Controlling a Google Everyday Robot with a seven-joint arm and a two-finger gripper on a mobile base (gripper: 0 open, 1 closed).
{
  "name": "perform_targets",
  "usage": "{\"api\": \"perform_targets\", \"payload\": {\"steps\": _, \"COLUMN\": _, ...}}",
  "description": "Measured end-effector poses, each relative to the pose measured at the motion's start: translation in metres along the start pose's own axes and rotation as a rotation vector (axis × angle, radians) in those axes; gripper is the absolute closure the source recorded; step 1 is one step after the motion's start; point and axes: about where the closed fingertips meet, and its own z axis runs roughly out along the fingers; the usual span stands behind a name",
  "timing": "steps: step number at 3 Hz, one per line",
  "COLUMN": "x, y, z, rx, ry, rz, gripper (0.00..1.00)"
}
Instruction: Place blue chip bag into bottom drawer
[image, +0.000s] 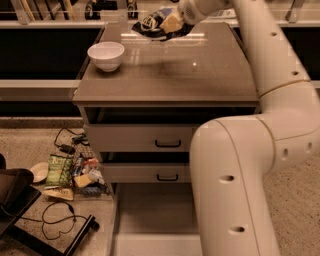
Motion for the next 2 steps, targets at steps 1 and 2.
{"api": "perform_targets", "payload": {"steps": 1, "x": -0.002, "y": 0.004, "z": -0.047, "rx": 0.012, "ry": 0.042, "rz": 0.016, "gripper": 1.00}}
{"api": "perform_targets", "payload": {"steps": 2, "x": 0.008, "y": 0.019, "z": -0.137, "rx": 0.047, "ry": 0.066, "rz": 0.057, "gripper": 1.00}}
